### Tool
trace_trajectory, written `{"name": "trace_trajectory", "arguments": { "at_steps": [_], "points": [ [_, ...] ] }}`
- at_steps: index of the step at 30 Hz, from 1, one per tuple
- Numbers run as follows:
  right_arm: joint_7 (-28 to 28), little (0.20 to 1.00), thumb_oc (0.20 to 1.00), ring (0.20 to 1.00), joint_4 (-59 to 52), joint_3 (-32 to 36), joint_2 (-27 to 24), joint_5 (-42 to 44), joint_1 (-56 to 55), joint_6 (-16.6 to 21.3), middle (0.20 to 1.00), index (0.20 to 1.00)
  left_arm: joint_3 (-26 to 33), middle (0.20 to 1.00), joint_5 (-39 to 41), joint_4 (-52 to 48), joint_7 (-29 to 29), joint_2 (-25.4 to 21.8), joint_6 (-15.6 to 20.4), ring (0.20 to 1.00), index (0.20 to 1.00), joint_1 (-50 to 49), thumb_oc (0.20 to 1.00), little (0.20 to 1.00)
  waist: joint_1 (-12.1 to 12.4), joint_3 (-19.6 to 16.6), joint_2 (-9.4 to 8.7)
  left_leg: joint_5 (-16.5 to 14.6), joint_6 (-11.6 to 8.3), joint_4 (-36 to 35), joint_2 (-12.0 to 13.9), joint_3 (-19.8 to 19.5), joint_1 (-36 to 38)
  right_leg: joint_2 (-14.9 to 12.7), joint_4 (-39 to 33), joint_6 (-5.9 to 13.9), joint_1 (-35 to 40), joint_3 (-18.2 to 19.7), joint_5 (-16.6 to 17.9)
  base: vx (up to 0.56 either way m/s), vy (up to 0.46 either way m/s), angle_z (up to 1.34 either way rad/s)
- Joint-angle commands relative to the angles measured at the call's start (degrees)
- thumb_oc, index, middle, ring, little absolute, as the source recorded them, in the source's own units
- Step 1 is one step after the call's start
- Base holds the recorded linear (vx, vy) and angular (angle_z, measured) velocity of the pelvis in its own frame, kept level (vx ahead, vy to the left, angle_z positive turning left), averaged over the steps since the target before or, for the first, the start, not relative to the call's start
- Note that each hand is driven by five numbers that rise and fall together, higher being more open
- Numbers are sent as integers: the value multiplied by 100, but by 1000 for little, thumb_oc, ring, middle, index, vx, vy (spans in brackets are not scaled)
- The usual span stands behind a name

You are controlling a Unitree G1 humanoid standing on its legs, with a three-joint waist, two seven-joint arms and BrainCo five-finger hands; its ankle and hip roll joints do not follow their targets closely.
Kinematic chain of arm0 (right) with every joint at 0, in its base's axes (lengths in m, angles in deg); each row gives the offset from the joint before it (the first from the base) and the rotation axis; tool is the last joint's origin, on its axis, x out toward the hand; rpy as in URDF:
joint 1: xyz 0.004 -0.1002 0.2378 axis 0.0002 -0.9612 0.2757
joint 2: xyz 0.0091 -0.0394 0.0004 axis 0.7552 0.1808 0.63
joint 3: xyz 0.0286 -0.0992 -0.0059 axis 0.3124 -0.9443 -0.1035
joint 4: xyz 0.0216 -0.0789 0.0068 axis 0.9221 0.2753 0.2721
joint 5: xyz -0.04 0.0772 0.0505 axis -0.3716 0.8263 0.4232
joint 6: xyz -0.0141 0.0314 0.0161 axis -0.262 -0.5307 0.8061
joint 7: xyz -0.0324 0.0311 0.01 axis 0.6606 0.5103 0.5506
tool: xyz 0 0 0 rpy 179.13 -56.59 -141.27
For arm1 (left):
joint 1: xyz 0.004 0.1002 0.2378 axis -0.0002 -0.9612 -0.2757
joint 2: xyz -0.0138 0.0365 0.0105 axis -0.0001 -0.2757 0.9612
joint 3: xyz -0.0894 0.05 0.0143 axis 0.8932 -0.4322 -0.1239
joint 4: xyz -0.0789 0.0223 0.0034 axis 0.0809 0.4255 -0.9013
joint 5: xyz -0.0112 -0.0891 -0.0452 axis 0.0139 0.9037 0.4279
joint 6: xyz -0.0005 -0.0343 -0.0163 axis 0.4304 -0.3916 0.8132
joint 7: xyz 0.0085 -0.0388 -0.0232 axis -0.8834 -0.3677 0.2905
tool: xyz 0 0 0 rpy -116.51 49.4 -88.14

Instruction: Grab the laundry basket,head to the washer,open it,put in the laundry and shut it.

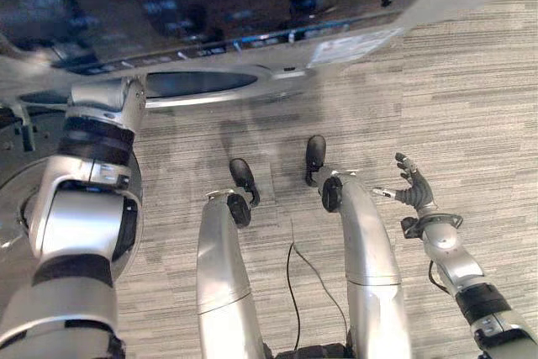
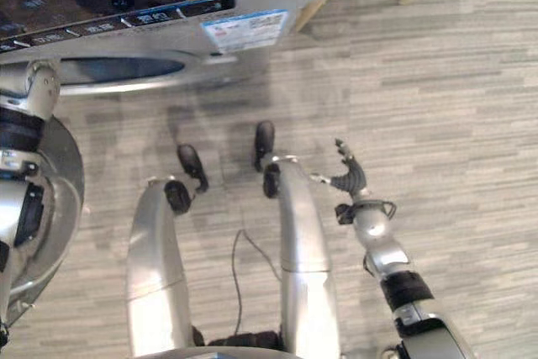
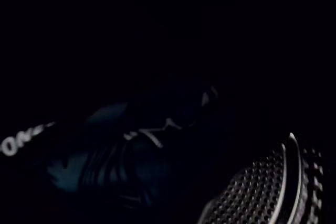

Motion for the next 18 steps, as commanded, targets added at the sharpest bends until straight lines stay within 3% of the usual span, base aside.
{"name": "trace_trajectory", "arguments": {
  "at_steps": [1,5,10,12,16,18],
  "points": [
    [-127,1000,1000,1000,-128,-241,36,347,-561,341,1000,1000,-801,1000,-1156,372,187,-290,-21,1000,1000,217,1000,1000,-261,-1159,43,-192,98,163,-1,-271,-593,-182,-156,507,-123,465,-461,-28,29,6],
    [-167,1000,1000,1000,-107,-279,28,329,-488,299,1000,1000,-1305,1000,-1400,1176,881,-348,-244,1000,1000,246,1000,1000,-239,-1189,61,-180,119,326,31,-328,-801,-163,-15,520,-297,449,-461,0,-1,-2],
    [-284,1000,1000,1000,-159,-218,-48,302,-553,278,1000,1000,-1320,1000,-1673,1475,1502,-326,-328,1000,1000,-330,1000,1000,-155,-1294,104,-158,90,260,20,-319,-680,-128,-39,489,-226,415,-461,19,-34,-6],
    [-296,1000,1000,1000,-123,-197,-78,287,-612,274,1000,1000,-1051,1000,-1676,1290,1571,-388,-298,1000,1000,-837,1000,1000,-91,-1322,134,-48,21,28,-7,-333,-523,-129,-177,484,-64,367,-422,-34,-68,4],
    [-155,1000,1000,1000,133,-198,-52,107,-640,153,1000,1000,-129,1000,-1650,365,1445,31,-193,1000,1000,-2560,1000,1000,139,-1335,150,303,-152,-928,-21,-364,419,-126,-991,536,916,145,-222,-90,-64,19],
    [-33,1000,1000,1000,506,-124,58,-125,-763,-28,1000,1000,462,1000,-1328,-181,1562,961,-88,1000,1000,-4174,1000,1000,364,-1372,92,533,-209,-1933,-135,-376,1618,-156,-1848,602,2046,4,-37,-66,-41,40]
  ]
}}
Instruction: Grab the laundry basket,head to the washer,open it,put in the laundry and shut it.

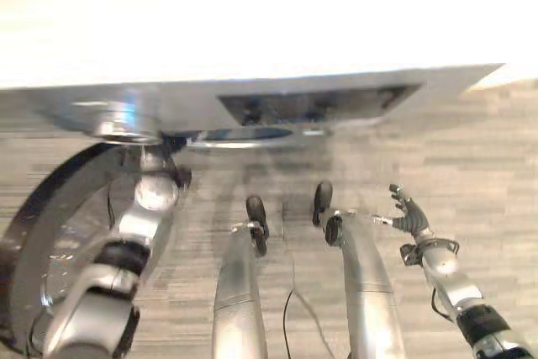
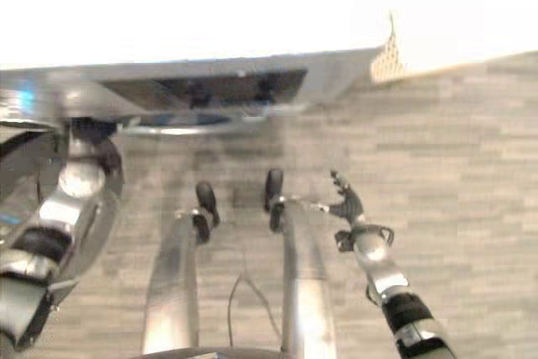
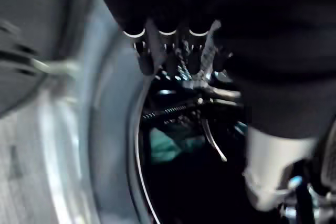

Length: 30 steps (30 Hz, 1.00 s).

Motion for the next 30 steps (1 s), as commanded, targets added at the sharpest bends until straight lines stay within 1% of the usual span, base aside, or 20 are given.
{"name": "trace_trajectory", "arguments": {
  "at_steps": [1,2,3,4,5,6,10,12,14,15,16,17,18,19,22,23,24,25,28,30],
  "points": [
    [153,1000,1000,1000,-19,75,-84,-292,-272,-111,1000,1000,-37,1000,185,367,57,490,325,1000,1000,166,1000,1000,-8,-107,80,272,-136,-652,69,-379,716,-68,-852,599,1105,139,-56,32,11,34],
    [132,1000,1000,1000,181,142,-14,-329,-381,-180,1000,1000,32,1000,274,243,263,812,325,1000,1000,-496,1000,1000,96,-73,44,394,-150,-1220,-34,-358,1489,-64,-1379,638,1860,68,74,82,31,46],
    [107,1000,1000,1000,264,164,26,-364,-445,-216,1000,1000,31,1000,296,290,359,971,288,1000,1000,-778,1000,1000,144,-21,20,474,-156,-1504,-100,-344,1909,-69,-1664,661,2294,11,156,158,60,43],
    [56,1000,1000,1000,473,210,129,-388,-540,-252,1000,1000,44,1000,378,467,563,1210,216,1000,1000,-1244,1000,1000,222,-38,-3,588,-161,-1998,-190,-328,2569,-92,-2132,707,2982,-81,286,83,59,38],
    [36,1000,1000,1000,577,226,182,-400,-565,-264,1000,1000,40,1000,384,640,641,1312,162,1000,1000,-1391,1000,1000,234,-32,-37,799,-127,-2292,-273,-297,2848,-114,-2469,699,3316,-149,495,152,107,27],
    [19,1000,1000,1000,784,278,274,-454,-640,-314,1000,1000,35,1000,412,958,804,1497,66,1000,1000,-1724,1000,1000,280,-87,-54,884,-133,-2738,-364,-260,3437,-120,-2915,781,3945,-230,626,83,127,41],
    [-72,1000,1000,1000,1186,407,451,-520,-815,-377,1000,1000,153,1000,306,1639,1037,1724,-103,1000,1000,-2269,1000,1000,357,-395,-98,1008,-81,-3577,-518,-169,4534,-137,-3855,1006,5045,-262,963,149,181,12],
    [-99,1000,1000,1000,1311,425,502,-606,-901,-383,1000,1000,152,1000,77,1838,1091,1770,-143,1000,1000,-2383,1000,1000,374,-618,-89,1031,-43,-3990,-594,-86,4925,-146,-4162,1129,5273,-228,1132,107,198,-15],
    [-83,1000,1000,1000,1314,401,534,-692,-935,-411,1000,1000,118,1000,-39,1931,1092,1758,-169,1000,1000,-2402,1000,1000,391,-666,-74,1110,-3,-4261,-626,-5,5179,-146,-4149,1210,5327,-151,1203,-80,175,-37],
    [-99,1000,1000,1000,1397,378,577,-711,-892,-433,1000,1000,97,1000,-216,2003,1076,1669,-170,1000,1000,-2291,1000,1000,397,-587,-19,1220,50,-4321,-554,13,5214,-111,-3672,1251,5175,-55,993,-167,176,-59],
    [-99,1000,1000,1000,1397,378,577,-711,-892,-433,1000,1000,97,1000,-216,2003,1076,1669,-170,1000,1000,-2291,1000,1000,398,-587,-19,1220,50,-4321,-554,14,5214,-112,-3670,1251,5173,-54,993,-355,119,-53],
    [-78,1000,1000,1000,1422,293,603,-709,-859,-373,1000,1000,77,1000,-256,2027,1025,1622,-172,1000,1000,-2231,1000,1000,435,-533,43,1353,89,-4342,-492,-1,5168,-15,-2894,1258,5213,70,729,-266,65,-8],
    [-111,1000,1000,1000,1453,251,631,-713,-885,-375,1000,1000,92,1000,-287,2011,984,1595,-181,1000,1000,-2201,1000,1000,445,-555,67,1437,84,-4378,-489,5,5212,77,-2538,1198,5371,169,522,-268,64,8],
    [-111,1000,1000,1000,1454,251,631,-713,-884,-375,1000,1000,92,1000,-287,2011,984,1595,-181,1000,1000,-2199,1000,1000,447,-562,70,1441,82,-4376,-485,6,5200,82,-2545,1196,5362,169,532,-154,12,11],
    [-137,1000,1000,1000,1485,236,671,-734,-925,-397,1000,1000,139,1000,-211,1943,927,1570,-162,1000,1000,-2218,1000,1000,559,-722,37,1648,75,-4442,-494,-75,5033,343,-2007,1147,5718,482,334,-236,-69,20],
    [-128,1000,1000,1000,1450,245,675,-736,-974,-402,1000,1000,153,1000,-200,1914,909,1553,-154,1000,1000,-2248,1000,1000,631,-797,8,1702,72,-4417,-482,-72,4909,435,-2024,1113,5855,603,317,-390,-215,28],
    [-117,1000,1000,1000,1423,181,660,-661,-875,-397,1000,1000,163,1000,-165,1836,851,1586,-144,1000,1000,-2204,1000,1000,796,-813,-42,1982,-60,-4356,-447,-120,4582,603,-2918,837,6346,591,-232,-434,-245,16],
    [-105,1000,1000,1000,1405,162,637,-633,-807,-387,1000,1000,174,1000,-141,1845,832,1621,-141,1000,1000,-2182,1000,1000,863,-831,-24,2150,-159,-4375,-419,-150,4375,725,-3262,743,6383,629,-316,-411,-225,17],
    [-51,1000,1000,1000,1435,216,533,-598,-751,-386,1000,1000,174,1000,-78,1836,821,1762,-153,1000,1000,-2175,1000,1000,916,-751,130,2447,-388,-4497,-365,-232,4107,930,-3644,596,6331,562,-313,-327,-109,5],
    [-19,1000,1000,1000,1460,286,455,-614,-751,-425,1000,1000,114,1000,-101,1852,827,1820,-159,1000,1000,-2115,1000,1000,888,-616,164,2377,-429,-4429,-406,-216,4025,886,-3652,561,6212,451,-213,-342,-8,39]
  ]
}}
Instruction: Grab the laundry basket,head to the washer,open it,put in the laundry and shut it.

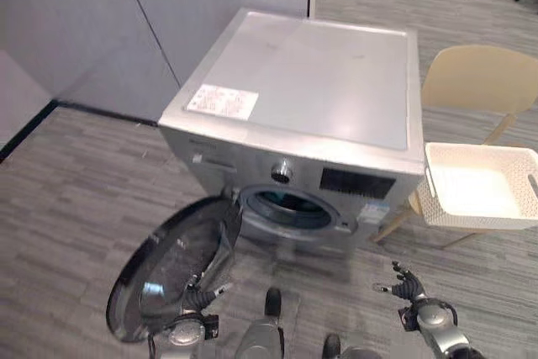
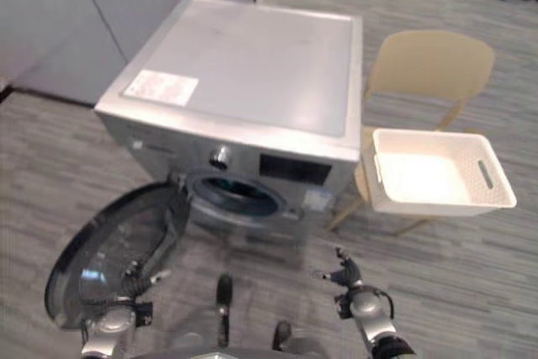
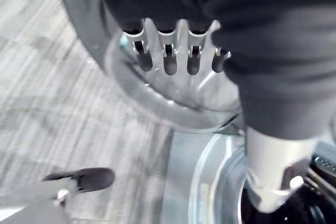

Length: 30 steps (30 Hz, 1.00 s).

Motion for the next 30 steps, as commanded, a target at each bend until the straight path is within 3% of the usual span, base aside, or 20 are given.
{"name": "trace_trajectory", "arguments": {
  "at_steps": [1,4,6,8,10,11,16,19,23,24,25,30],
  "points": [
    [119,1000,1000,1000,-357,156,-237,41,-142,75,1000,1000,-110,1000,-111,-74,-69,-66,167,1000,1000,399,1000,1000,-178,122,-249,-302,117,-111,-500,203,-370,-358,-325,551,335,18,-217,-312,33,56],
    [106,1000,1000,1000,-332,212,-264,62,-253,89,1000,1000,-152,1000,-169,-182,5,-94,193,1000,1000,306,1000,1000,-288,83,-393,-855,276,488,-560,103,-208,-637,-543,605,184,-188,94,-265,58,40],
    [101,1000,1000,1000,-212,214,-270,83,-262,118,1000,1000,-176,1000,-155,-249,23,-125,206,1000,1000,316,1000,1000,-372,43,-490,-1234,271,819,-583,-40,-30,-786,-751,644,111,-259,288,-186,98,53],
    [83,1000,1000,1000,-159,254,-242,113,-303,107,1000,1000,-194,1000,-151,-344,-9,-156,202,1000,1000,323,1000,1000,-451,-26,-482,-1235,252,598,-395,-47,267,-819,-907,689,96,-316,377,-68,135,41],
    [79,1000,1000,1000,-60,257,-235,118,-284,101,1000,1000,-195,1000,-162,-443,-59,-200,213,1000,1000,372,1000,1000,-440,-61,-482,-1219,226,516,-437,-234,271,-861,-950,719,130,-342,415,33,183,57],
    [78,1000,1000,1000,-18,278,-234,69,-267,91,1000,1000,-219,1000,-192,-546,-51,-229,207,1000,1000,398,1000,1000,-460,-163,-416,-1220,248,108,-435,-234,522,-871,-939,757,182,-423,401,57,170,71],
    [26,1000,1000,1000,-60,249,-228,9,-256,73,1000,1000,-322,1000,-358,-1081,10,-407,240,1000,1000,425,1000,1000,-475,-298,-419,-1215,326,-244,-581,-278,797,-993,-860,862,222,-422,449,67,195,6],
    [-38,1000,1000,1000,-296,192,-221,-95,-259,75,1000,1000,-393,1000,-677,-1818,-51,-760,339,1000,1000,717,1000,1000,-523,-436,-470,-1310,413,-417,-683,-126,1020,-1134,-795,1021,235,-351,510,89,203,8],
    [-82,1000,1000,1000,-435,146,-269,-180,-290,72,1000,1000,-368,1000,-901,-1971,-205,-1024,364,1000,1000,1066,1000,1000,-579,-478,-487,-1373,437,-417,-708,-33,1085,-1181,-778,1083,235,-294,549,47,78,-18],
    [-120,1000,1000,1000,-529,122,-321,-244,-347,65,1000,1000,-312,1000,-1086,-2024,-345,-1284,362,1000,1000,1354,1000,1000,-630,-499,-493,-1411,444,-417,-727,32,1112,-1205,-770,1120,229,-254,568,30,46,-22],
    [-121,1000,1000,1000,-531,124,-319,-245,-346,63,1000,1000,-313,1000,-1087,-2022,-346,-1286,362,1000,1000,1357,1000,1000,-624,-495,-496,-1412,445,-417,-727,36,1116,-1205,-769,1120,231,-249,568,59,82,-22],
    [-188,1000,1000,1000,-774,28,-499,-295,-354,88,1000,1000,-132,1000,-1424,-1182,-850,-2177,230,1000,1000,2440,1000,1000,-797,-402,-487,-1422,471,-417,-732,201,1017,-1270,-693,1217,-25,-99,692,-2,51,-13]
  ]
}}
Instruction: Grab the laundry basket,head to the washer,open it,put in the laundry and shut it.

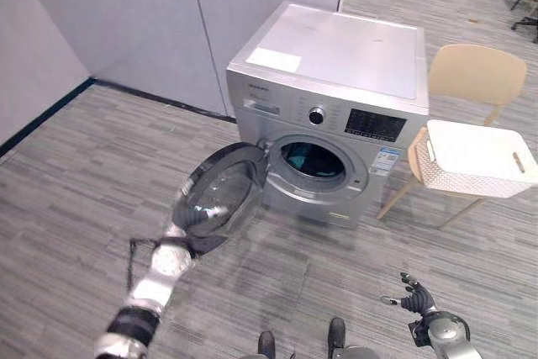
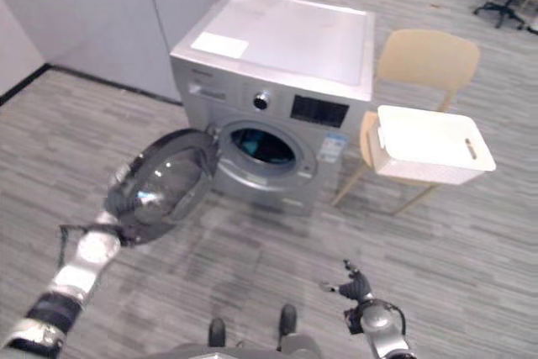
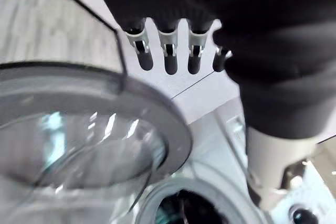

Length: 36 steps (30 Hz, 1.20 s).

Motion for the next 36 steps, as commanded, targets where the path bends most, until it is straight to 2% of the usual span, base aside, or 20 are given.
{"name": "trace_trajectory", "arguments": {
  "at_steps": [1,2,5,6,8,10,13,17,19,21,25,26,27,28,29,30,31,32,33,36],
  "points": [
    [-32,1000,1000,1000,-196,-100,-303,-60,259,141,1000,1000,243,1000,-365,702,-446,-297,200,1000,1000,620,1000,1000,-32,9,41,-161,-257,-33,24,-162,-377,-183,487,492,155,16,-742,-57,52,-38],
    [-26,1000,1000,1000,-278,-152,-366,-65,314,156,1000,1000,268,1000,-414,1281,-536,-568,149,1000,1000,867,1000,1000,-88,81,22,-141,-249,-33,36,-89,-471,-185,496,520,0,89,-668,-38,54,-43],
    [-32,1000,1000,1000,-292,-164,-428,-63,337,169,1000,1000,282,1000,-484,1834,-536,-761,103,1000,1000,1009,1000,1000,-125,135,-14,-124,-239,-33,49,-6,-566,-185,488,538,-140,164,-601,-32,64,-30],
    [-27,1000,1000,1000,-281,-200,-483,-48,391,179,1000,1000,317,1000,-467,2343,-506,-897,48,1000,1000,1121,1000,1000,-164,224,-67,-99,-225,-33,58,45,-695,-183,445,559,-283,246,-506,-53,65,-41],
    [-19,1000,1000,1000,-324,-262,-522,-23,465,165,1000,1000,426,1000,-285,3167,-433,-921,-12,1000,1000,1195,1000,1000,-202,338,-183,-55,-209,-33,91,140,-880,-159,363,587,-489,332,-367,-61,79,-54],
    [-15,1000,1000,1000,-296,-297,-517,-18,488,145,1000,1000,458,1000,-223,3496,-348,-764,-35,1000,1000,1106,1000,1000,-222,418,-286,-41,-198,-33,124,202,-976,-141,324,603,-617,358,-272,-21,65,-56],
    [16,1000,1000,1000,-236,-336,-397,-51,482,105,1000,1000,285,1000,-198,3256,-349,-195,-3,1000,1000,986,1000,1000,-226,506,-360,-40,-177,-33,128,208,-1045,-155,338,609,-686,342,-267,-5,17,-10],
    [73,1000,1000,1000,-128,-355,-249,-101,548,68,1000,1000,-309,1000,-241,2332,-276,817,104,1000,1000,778,1000,1000,-198,573,-309,-88,-152,-33,64,210,-991,-229,393,589,-641,312,-341,7,23,5],
    [93,1000,1000,1000,-117,-347,-220,-98,575,59,1000,1000,-449,1000,-252,2105,-254,972,113,1000,1000,746,1000,1000,-197,572,-286,-83,-148,-33,47,213,-1013,-245,410,583,-677,299,-340,1,6,4],
    [132,1000,1000,1000,-265,-330,-162,-73,584,25,1000,1000,-913,1000,-268,1423,-90,1401,152,1000,1000,700,1000,1000,-222,629,-219,-116,-125,-33,-1,248,-994,-292,464,579,-748,305,-361,9,31,3],
    [155,1000,1000,1000,-477,-322,-170,-67,561,31,1000,1000,-1165,1000,-222,1010,-120,1550,143,1000,1000,992,1000,1000,-318,719,-158,-119,-120,-33,-19,379,-1025,-326,480,593,-909,418,-321,-5,44,-8],
    [164,1000,1000,1000,-556,-332,-196,-67,560,25,1000,1000,-1190,1000,-200,1029,-186,1541,136,1000,1000,1194,1000,1000,-368,747,-147,-111,-120,-33,-21,435,-1065,-332,472,602,-984,470,-291,-52,86,-27],
    [172,1000,1000,1000,-753,-378,-318,-57,587,25,1000,1000,-1255,1000,-166,1263,-377,1336,118,1000,1000,1931,1000,1000,-533,817,-145,-90,-127,-33,-11,589,-1194,-325,457,625,-1214,618,-205,-50,71,-38],
    [172,1000,1000,1000,-753,-376,-318,-57,588,24,1000,1000,-1256,1000,-166,1266,-377,1337,120,1000,1000,1935,1000,1000,-529,817,-145,-90,-127,-33,-11,592,-1196,-324,459,625,-1218,622,-206,-58,106,-48],
    [179,1000,1000,1000,-924,-408,-462,-35,613,42,1000,1000,-1276,1000,-116,1891,-546,858,79,1000,1000,2838,1000,1000,-697,819,-140,-74,-140,-33,13,743,-1337,-322,387,663,-1418,740,-85,-20,58,-55],
    [179,1000,1000,1000,-924,-406,-461,-35,615,41,1000,1000,-1277,1000,-115,1896,-545,858,82,1000,1000,2844,1000,1000,-694,820,-141,-74,-139,-33,12,746,-1338,-322,388,663,-1421,743,-85,-31,71,-63],
    [194,1000,1000,1000,-952,-420,-524,-22,639,78,1000,1000,-1262,1000,-108,2335,-627,526,70,1000,1000,3305,1000,1000,-786,839,-148,-52,-160,-33,37,817,-1419,-317,355,684,-1522,776,-25,-22,36,-64],
    [198,1000,1000,1000,-995,-431,-628,71,711,154,1000,1000,-1212,1000,-55,2999,-679,-64,35,1000,1000,3942,1000,1000,-921,853,-144,-36,-187,-33,90,937,-1553,-301,261,730,-1679,801,90,-19,30,-55],
    [206,1000,1000,1000,-1011,-418,-654,122,730,194,1000,1000,-1152,1000,-25,3196,-696,-278,31,1000,1000,4081,1000,1000,-948,856,-146,-29,-196,-33,109,983,-1584,-284,230,734,-1715,803,117,-9,17,-49],
    [215,1000,1000,1000,-985,-375,-673,184,699,238,1000,1000,-969,1000,5,3246,-734,-493,60,1000,1000,3974,1000,1000,-965,868,-164,-24,-218,-33,146,1045,-1581,-272,195,745,-1717,750,139,11,-30,-64]
  ]
}}
